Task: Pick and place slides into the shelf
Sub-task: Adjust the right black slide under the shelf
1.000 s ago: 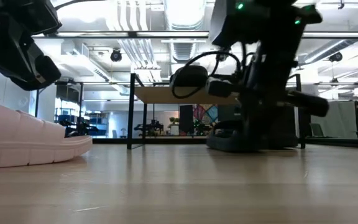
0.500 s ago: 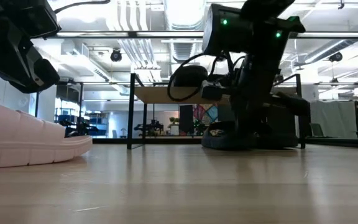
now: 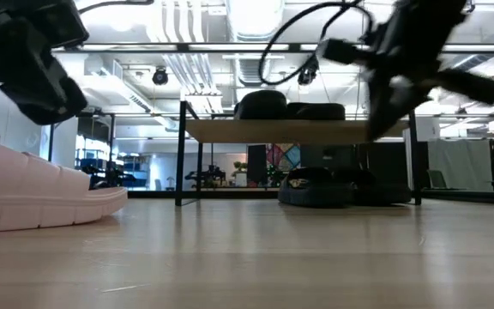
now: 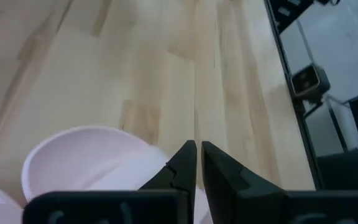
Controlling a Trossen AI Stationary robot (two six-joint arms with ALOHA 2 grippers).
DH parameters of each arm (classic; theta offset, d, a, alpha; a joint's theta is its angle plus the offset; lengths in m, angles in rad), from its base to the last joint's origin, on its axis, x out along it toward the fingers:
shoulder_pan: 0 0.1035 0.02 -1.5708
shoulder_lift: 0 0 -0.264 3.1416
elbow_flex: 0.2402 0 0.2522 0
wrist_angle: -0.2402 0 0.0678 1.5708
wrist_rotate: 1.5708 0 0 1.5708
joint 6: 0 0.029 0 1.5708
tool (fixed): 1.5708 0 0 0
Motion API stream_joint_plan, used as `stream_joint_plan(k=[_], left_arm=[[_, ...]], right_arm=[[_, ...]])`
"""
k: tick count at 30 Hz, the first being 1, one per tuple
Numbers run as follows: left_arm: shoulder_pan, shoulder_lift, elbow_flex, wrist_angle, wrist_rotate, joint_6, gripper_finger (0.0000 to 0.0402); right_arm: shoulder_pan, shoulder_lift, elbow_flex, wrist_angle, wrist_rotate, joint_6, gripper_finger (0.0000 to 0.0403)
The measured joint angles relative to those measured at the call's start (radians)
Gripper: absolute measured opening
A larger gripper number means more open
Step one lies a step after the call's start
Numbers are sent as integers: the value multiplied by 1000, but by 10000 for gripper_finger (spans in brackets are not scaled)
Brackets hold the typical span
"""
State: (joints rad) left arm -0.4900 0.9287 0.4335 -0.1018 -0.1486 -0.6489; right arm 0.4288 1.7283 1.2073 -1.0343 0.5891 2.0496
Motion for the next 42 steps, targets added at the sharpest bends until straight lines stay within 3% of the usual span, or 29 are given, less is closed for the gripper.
stream_joint_plan(k=[7, 12, 15, 22, 42], left_arm=[[43, 0, 0, 25, -15, 0, 10], [72, 0, 0, 49, -14, 0, 10], [84, 0, 0, 82, -14, 0, 10], [85, 0, 0, 99, -13, -26, 10], [85, 0, -17, 93, -13, -26, 10]], right_arm=[[52, 7, -2, -237, -65, 162, 9], [-5, 0, -40, -309, -43, 176, 9], [-70, -20, -94, -264, -38, 143, 9], [-210, -116, -265, 88, -57, -111, 9], [-312, -136, -330, 114, 11, -159, 9]])
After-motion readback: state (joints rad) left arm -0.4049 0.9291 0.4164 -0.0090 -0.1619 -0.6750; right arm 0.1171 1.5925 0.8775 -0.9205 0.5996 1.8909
